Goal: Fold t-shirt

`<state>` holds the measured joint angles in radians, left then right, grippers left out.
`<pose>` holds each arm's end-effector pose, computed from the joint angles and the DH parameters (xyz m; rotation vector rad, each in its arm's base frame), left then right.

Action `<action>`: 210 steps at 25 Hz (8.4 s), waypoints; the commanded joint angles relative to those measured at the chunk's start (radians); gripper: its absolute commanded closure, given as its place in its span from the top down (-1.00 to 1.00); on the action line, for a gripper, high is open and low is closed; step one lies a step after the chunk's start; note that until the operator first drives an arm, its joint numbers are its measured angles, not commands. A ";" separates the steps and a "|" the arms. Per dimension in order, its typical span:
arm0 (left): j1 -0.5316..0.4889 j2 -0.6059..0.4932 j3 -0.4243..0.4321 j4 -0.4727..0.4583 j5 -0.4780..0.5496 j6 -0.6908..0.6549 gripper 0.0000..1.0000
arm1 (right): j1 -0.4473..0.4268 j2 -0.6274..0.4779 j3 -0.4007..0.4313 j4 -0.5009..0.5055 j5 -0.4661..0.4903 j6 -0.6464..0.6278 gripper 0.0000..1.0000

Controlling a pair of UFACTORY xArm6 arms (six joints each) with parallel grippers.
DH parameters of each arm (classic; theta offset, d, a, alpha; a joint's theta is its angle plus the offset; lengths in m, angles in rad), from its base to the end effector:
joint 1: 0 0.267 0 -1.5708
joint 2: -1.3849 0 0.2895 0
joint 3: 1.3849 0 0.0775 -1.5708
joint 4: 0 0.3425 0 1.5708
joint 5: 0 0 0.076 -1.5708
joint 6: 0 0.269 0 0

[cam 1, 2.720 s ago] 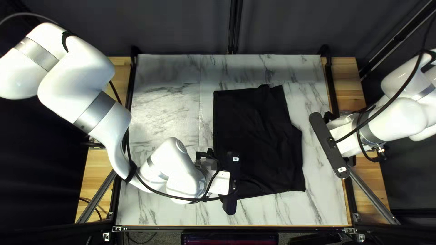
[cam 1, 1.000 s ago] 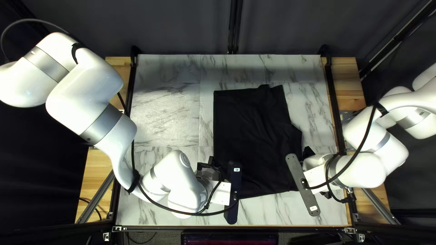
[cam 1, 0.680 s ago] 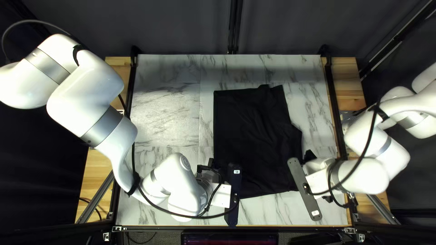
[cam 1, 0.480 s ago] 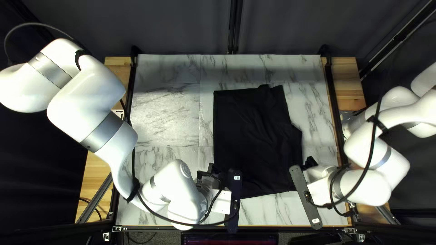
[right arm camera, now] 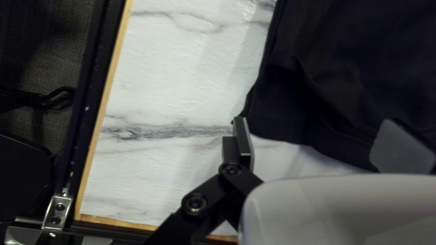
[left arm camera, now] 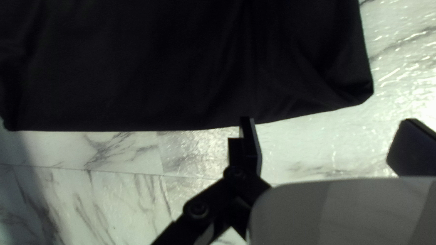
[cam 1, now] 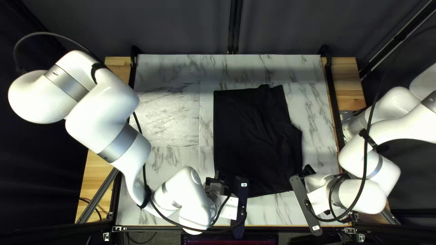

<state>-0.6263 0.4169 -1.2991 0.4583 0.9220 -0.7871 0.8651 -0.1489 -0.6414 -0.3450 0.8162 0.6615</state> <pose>0.4926 -0.2644 0.0893 -2.8237 0.1788 -0.2904 0.2858 0.2604 0.1055 2.8643 0.6472 0.2254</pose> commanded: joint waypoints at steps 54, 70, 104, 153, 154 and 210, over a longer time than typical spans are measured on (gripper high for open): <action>0.005 0.156 -0.084 -0.048 -0.018 -0.035 1.00 | 0.051 0.012 -0.041 -0.026 0.042 0.046 1.00; 0.014 0.154 -0.075 -0.065 -0.025 -0.029 -1.00 | 0.070 0.018 -0.062 -0.024 0.069 0.057 1.00; 0.008 0.113 -0.029 -0.021 -0.015 -0.075 -1.00 | 0.033 0.094 -0.042 -0.116 0.011 0.033 1.00; 0.000 0.090 -0.007 0.006 -0.019 -0.099 -1.00 | -0.016 0.300 -0.110 -0.338 -0.079 0.073 -0.99; 0.000 0.089 -0.005 0.007 -0.020 -0.100 -1.00 | -0.013 0.297 -0.111 -0.333 -0.074 0.069 -0.99; -0.008 0.074 -0.013 0.015 -0.002 -0.103 -1.00 | -0.016 0.327 -0.113 -0.323 -0.074 -0.038 0.50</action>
<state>-0.6338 0.4907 -1.3135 0.4720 0.9202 -0.8890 0.8517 0.1786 -0.7566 -0.6653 0.7445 0.6219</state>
